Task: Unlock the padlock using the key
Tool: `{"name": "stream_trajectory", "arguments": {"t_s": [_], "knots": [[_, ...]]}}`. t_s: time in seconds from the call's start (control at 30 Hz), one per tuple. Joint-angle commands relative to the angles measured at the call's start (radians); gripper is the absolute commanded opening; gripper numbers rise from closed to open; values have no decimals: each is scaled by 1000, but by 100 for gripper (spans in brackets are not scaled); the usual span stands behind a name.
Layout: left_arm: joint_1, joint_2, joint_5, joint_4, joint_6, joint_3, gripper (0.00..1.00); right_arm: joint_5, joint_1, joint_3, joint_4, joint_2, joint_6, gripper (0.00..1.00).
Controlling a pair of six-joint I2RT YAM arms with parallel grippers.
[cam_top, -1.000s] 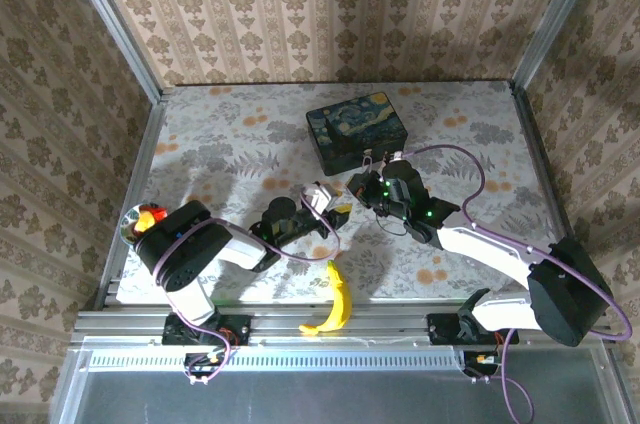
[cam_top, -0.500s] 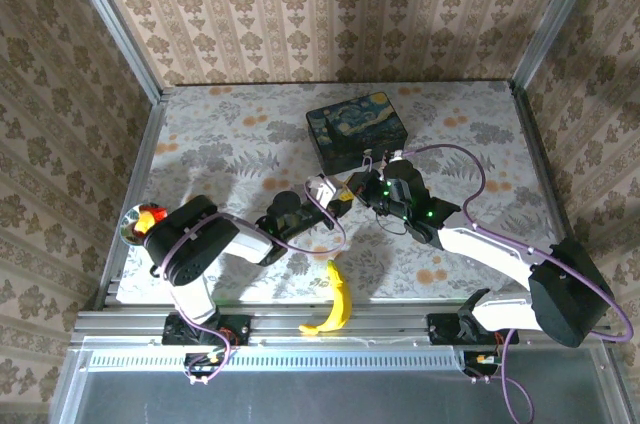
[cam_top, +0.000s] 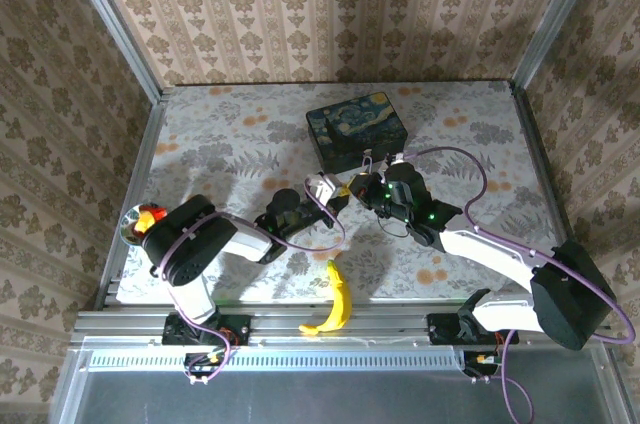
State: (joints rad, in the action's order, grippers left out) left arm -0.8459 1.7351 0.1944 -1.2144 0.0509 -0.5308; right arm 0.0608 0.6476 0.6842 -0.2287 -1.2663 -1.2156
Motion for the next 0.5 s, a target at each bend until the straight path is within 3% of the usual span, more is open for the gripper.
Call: {"name": "stream_trajectory", "arguments": {"t_s": [0.0,0.47], "knots": [[20,-73,18,26,-10,-3,0,-4,-2,-7,64,24,14,0],[77,-409,153,527,-164,47,0,19,-5,73,138,37,154,4]]}}
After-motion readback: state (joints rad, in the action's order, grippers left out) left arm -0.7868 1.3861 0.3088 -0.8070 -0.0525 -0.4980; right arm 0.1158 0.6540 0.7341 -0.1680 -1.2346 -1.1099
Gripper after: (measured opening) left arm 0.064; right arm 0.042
